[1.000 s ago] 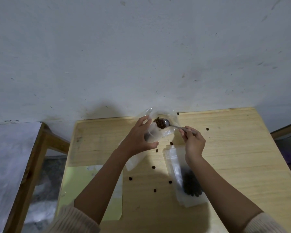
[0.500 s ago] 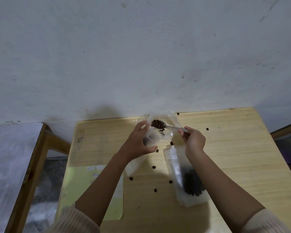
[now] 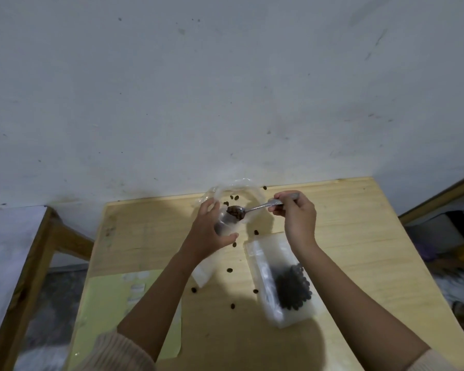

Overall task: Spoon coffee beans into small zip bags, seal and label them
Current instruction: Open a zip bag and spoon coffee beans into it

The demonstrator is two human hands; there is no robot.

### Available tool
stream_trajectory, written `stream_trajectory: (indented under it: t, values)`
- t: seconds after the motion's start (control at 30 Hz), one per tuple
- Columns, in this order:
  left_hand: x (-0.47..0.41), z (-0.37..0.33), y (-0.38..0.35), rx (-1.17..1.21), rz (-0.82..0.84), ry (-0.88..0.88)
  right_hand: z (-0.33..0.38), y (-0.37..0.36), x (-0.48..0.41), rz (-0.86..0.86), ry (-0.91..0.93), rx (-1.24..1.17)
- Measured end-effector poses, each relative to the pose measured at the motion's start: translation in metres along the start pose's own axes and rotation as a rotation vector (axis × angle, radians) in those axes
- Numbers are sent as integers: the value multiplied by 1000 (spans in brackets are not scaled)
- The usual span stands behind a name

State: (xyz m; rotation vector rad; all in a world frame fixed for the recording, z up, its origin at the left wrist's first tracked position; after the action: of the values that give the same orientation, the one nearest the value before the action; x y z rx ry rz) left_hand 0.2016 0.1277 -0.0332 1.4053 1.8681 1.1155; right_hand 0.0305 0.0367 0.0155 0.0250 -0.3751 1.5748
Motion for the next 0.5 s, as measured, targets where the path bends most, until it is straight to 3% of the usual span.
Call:
stream_trajectory:
  t: [0.17,0.33,0.5]
  values:
    - [1,0,1,40,-3,25,-2,-6,6,233,120,84]
    - [5,7,1,111,12,78,-6,15,-7,-12,184,-74]
    - [5,9,3,142,51,85,-33,20,-14,67,159,115]
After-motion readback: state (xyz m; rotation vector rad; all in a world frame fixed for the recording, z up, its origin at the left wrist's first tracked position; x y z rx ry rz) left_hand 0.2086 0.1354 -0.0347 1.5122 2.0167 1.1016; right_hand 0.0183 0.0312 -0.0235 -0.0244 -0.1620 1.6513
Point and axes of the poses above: each hand's wrist, its own x-axis away from the middle knuckle, its own y-axis out of the back of the hand, z = x × y, the point moved 2 cm from there along -x, towards the middle knuckle, and after that the axes turned 12 degrees about -x, right-handed, at the moved point
